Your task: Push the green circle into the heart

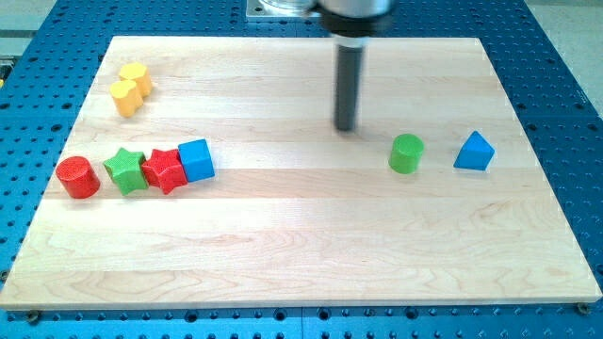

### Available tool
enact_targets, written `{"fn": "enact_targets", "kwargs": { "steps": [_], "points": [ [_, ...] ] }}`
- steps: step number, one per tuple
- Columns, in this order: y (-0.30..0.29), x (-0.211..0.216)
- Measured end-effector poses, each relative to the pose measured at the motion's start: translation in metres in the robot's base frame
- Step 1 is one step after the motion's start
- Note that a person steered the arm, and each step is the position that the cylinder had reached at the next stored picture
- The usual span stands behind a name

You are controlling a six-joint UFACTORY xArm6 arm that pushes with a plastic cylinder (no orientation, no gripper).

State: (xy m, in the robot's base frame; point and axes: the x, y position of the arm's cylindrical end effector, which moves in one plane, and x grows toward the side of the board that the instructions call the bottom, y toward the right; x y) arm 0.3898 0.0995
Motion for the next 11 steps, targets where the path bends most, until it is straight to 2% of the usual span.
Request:
{"fn": "enact_targets", "kwargs": {
  "steps": [1,2,3,4,5,6,7,8,11],
  "points": [
    [0.067,0.036],
    [0.098,0.064],
    [0.044,0.062],
    [-0.002,0.033],
    [-0.117,0.036],
    [-0.117,0.042],
    [-0.209,0.017],
    [-0.279,0.013],
    [-0.293,-0.012]
  ]
}}
